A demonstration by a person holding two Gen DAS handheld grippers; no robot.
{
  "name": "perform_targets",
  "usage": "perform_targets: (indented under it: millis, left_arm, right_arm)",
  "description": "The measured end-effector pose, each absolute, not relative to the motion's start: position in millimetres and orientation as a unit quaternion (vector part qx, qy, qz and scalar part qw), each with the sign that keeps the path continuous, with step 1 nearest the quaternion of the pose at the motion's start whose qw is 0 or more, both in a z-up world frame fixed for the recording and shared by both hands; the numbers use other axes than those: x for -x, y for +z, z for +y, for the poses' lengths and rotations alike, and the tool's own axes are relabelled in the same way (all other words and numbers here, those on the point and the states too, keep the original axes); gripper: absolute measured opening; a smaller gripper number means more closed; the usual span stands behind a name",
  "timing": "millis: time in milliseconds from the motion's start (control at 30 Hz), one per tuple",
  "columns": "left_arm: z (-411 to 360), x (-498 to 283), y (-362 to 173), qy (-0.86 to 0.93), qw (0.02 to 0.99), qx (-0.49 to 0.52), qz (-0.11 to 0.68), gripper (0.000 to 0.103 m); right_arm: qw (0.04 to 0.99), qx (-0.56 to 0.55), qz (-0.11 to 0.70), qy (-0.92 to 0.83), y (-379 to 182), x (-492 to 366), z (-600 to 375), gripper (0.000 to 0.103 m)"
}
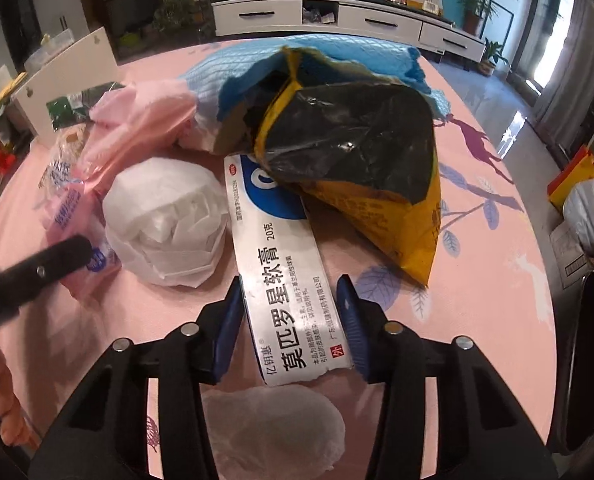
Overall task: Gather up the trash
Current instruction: 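Grasp the white ointment box with the right tool while the left tool grasps the pink plastic bag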
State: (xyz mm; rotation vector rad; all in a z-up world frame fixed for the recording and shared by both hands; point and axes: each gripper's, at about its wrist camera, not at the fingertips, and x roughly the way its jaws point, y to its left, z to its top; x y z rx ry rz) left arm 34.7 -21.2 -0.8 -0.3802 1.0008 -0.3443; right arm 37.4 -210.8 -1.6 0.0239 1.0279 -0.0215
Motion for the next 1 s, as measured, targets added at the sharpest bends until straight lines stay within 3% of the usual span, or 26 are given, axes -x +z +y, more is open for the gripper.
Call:
perform_targets:
  millis: [233, 467, 1000]
  left_arm:
    - [-16, -20, 5, -0.147, 0.845, 0.193, 0.476, 0.048]
    - [-11, 6, 38, -0.137, 0.866, 0.158, 0.455, 0.049]
    - [5, 43, 96, -0.155, 0.893, 0.137, 0.398, 0.051]
  right_arm:
    - [0.873, -0.024, 0.487, 0.007, 7, -22, -209, 0.046]
    - [0.885, -0.060, 0.460, 0.035, 33, -2, -215, 0.038]
    - [0.895, -0.093, 0.429, 0.082, 60, 15, -206, 0.037]
